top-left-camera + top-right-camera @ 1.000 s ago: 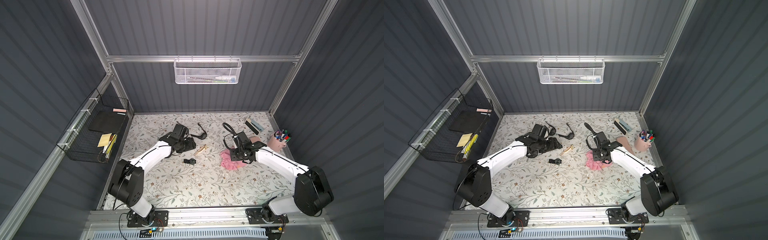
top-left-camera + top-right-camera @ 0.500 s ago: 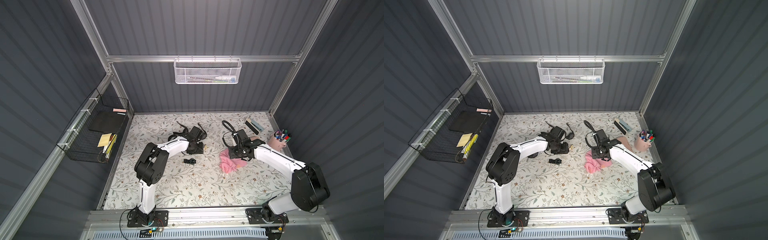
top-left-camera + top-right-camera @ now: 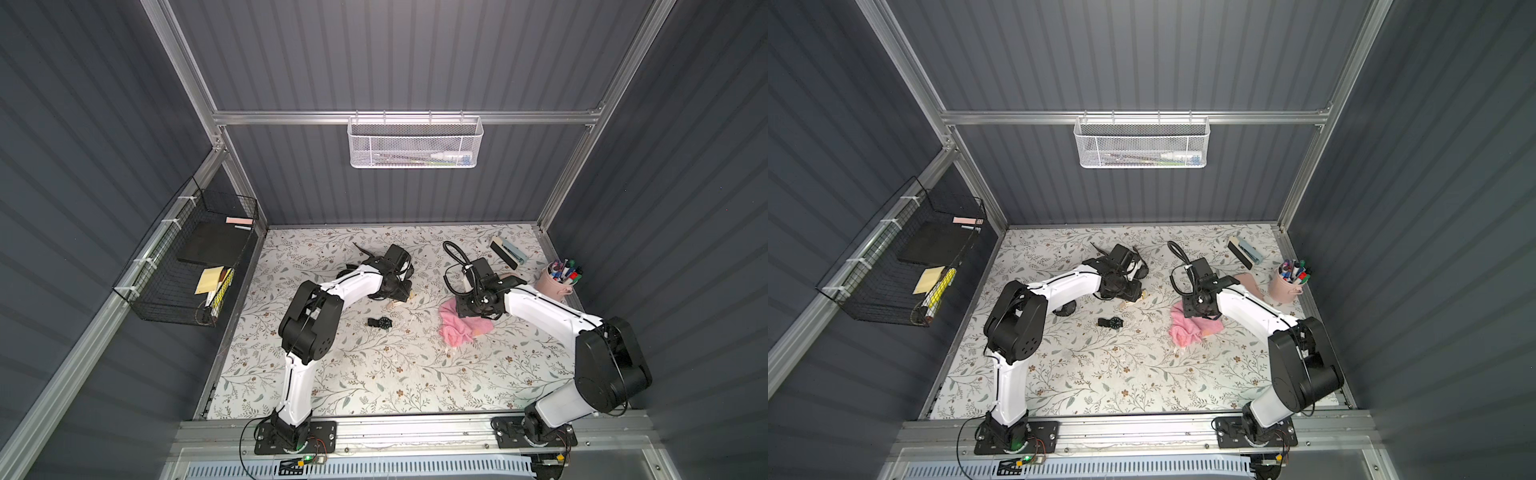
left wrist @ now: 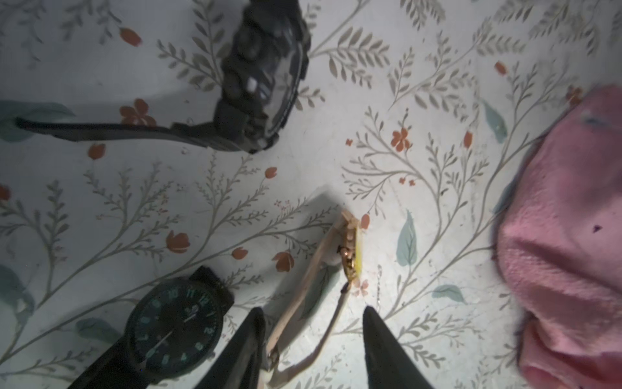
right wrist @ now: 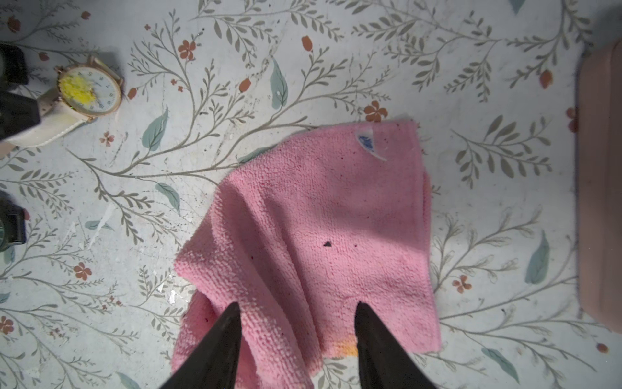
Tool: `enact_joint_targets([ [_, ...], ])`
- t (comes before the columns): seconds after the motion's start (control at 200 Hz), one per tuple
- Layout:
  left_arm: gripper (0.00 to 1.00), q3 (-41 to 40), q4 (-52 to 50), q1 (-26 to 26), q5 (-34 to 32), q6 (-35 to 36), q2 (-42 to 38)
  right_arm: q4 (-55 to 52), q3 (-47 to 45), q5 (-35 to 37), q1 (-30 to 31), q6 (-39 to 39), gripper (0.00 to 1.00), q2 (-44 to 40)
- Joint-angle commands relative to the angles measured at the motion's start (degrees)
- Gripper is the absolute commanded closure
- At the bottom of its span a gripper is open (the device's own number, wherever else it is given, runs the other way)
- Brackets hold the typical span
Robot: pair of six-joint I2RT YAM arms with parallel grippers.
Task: Wipe the watch dial
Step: Pick up the watch at the center of the board.
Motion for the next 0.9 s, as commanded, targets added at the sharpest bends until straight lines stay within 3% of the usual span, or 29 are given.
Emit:
enact_joint_targets([
  [0.0,0.5,0.76,-1.77,0.22,0.77,6.63,0.2,-1.09,1.59,-0.61,-0.26,-0.23,0.44,0.4],
  [0.315,0.47,-0.2,-0.47,0.17,2.11,10.86,2.1,-1.57,1.86,-1.47,-0.25,0.46,0.44,0.72],
  [0.89,0.7,-1.68,0.46,0.19,7.44,12.42,4.55,-2.4,1.55,-0.4,-0.35,0.38,0.43,-0.33],
])
